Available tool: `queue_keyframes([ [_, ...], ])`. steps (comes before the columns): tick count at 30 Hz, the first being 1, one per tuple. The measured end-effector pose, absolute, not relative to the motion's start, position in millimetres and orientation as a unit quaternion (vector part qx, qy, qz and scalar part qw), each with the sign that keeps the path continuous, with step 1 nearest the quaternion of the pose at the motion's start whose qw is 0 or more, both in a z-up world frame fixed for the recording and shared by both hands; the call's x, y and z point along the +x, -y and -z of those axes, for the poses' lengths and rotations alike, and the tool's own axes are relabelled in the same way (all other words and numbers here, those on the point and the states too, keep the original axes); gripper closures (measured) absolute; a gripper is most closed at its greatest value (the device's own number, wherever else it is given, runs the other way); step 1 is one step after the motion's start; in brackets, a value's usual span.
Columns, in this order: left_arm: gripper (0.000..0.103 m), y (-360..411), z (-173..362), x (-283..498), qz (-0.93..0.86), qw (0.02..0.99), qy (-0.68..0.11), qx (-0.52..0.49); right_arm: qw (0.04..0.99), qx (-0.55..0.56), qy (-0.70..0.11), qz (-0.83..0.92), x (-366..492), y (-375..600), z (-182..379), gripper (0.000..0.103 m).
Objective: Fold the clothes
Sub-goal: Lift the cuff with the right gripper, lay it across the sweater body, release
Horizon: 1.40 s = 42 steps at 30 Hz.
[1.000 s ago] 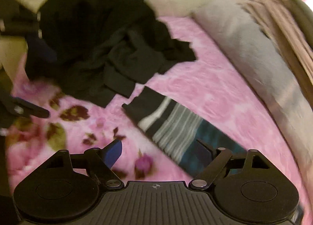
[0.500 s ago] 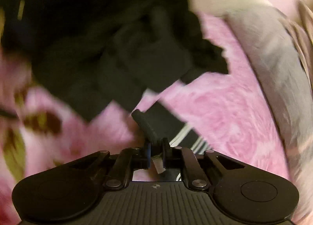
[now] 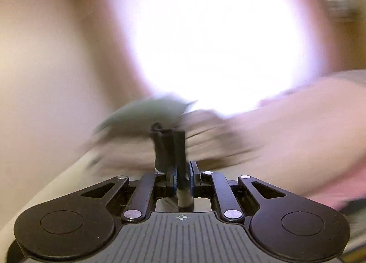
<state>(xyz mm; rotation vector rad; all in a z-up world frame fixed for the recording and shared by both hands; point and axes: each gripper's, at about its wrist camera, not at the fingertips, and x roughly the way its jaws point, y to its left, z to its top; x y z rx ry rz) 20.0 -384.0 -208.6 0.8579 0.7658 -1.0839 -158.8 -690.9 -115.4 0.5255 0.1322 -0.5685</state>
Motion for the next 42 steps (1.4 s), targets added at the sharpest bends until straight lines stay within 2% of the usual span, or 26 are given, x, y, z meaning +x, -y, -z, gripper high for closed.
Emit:
queue_keyframes([
  [3,0.032,428,215,-30,0.51,0.682,-0.339,0.399,0.863,0.33,-0.074,0.375,-257,768,176,0.094],
  [5,0.031,457,223,-66,0.522,0.665,-0.337,0.414,0.82,0.386,-0.106,0.409,-300,809,238,0.094],
  [8,0.031,492,240,-116,0.533,0.64,-0.333,0.443,0.751,0.469,-0.154,0.439,-352,855,326,0.094],
  [10,0.032,512,248,-143,0.541,0.622,-0.337,0.455,0.727,0.501,-0.17,0.438,-376,868,363,0.094],
  [16,0.031,562,255,-193,0.571,0.575,-0.317,0.492,0.719,0.531,-0.164,0.418,-408,881,384,0.094],
  [17,0.031,571,255,-198,0.575,0.57,-0.311,0.498,0.719,0.534,-0.16,0.415,-413,883,383,0.103],
  [21,0.031,597,251,-202,0.587,0.56,-0.294,0.506,0.745,0.496,-0.139,0.424,-423,881,352,0.103],
  [25,0.031,622,260,-206,0.596,0.546,-0.286,0.515,0.722,0.527,-0.156,0.422,-428,879,366,0.102],
  [26,0.031,628,264,-208,0.598,0.542,-0.283,0.518,0.722,0.529,-0.157,0.417,-425,880,367,0.098],
  [28,0.031,639,273,-210,0.602,0.533,-0.278,0.525,0.723,0.534,-0.161,0.408,-420,881,369,0.054],
  [29,0.032,644,276,-212,0.604,0.531,-0.275,0.528,0.723,0.536,-0.163,0.404,-417,881,370,0.009],
  [30,0.032,647,278,-214,0.606,0.529,-0.272,0.529,0.723,0.539,-0.165,0.4,-414,882,370,0.006],
  [37,0.031,658,283,-224,0.62,0.516,-0.263,0.53,0.725,0.554,-0.177,0.369,-394,885,377,0.007],
  [39,0.032,656,285,-227,0.62,0.513,-0.265,0.531,0.719,0.565,-0.176,0.364,-393,882,381,0.021],
  [42,0.032,652,289,-230,0.621,0.505,-0.274,0.534,0.703,0.589,-0.168,0.362,-395,871,392,0.024],
])
